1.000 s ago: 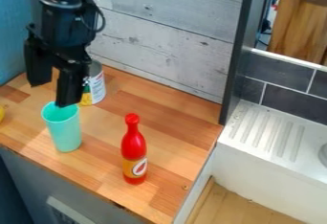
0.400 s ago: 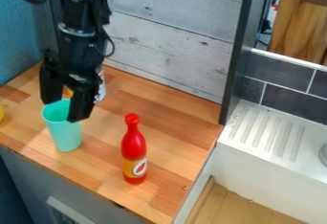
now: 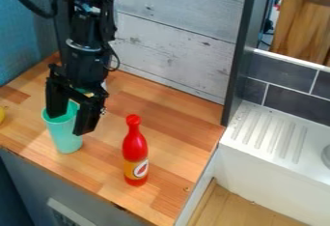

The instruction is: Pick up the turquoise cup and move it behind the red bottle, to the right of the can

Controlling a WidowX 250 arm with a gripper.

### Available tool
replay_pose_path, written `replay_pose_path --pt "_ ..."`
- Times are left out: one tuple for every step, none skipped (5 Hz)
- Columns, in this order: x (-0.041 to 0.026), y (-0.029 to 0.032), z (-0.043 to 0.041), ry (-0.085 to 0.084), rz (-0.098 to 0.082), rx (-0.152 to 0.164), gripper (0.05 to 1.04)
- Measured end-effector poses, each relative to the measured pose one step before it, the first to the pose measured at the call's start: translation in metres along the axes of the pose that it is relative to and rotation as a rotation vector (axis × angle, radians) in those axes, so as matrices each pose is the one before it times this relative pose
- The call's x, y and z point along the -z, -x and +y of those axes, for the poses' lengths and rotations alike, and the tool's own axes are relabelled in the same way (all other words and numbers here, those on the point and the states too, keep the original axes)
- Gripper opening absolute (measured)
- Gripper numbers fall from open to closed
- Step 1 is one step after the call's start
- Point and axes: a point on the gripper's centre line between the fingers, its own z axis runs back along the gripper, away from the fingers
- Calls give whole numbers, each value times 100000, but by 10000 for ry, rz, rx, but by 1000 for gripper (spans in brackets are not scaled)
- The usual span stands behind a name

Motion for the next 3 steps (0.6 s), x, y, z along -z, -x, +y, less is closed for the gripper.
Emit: replay_pose_path --pt "971 -593 -106 90 53 22 986" --pt "-13 -467 -51 4 -286 -25 930" --pt "761 -279 -23 58 112 -59 680"
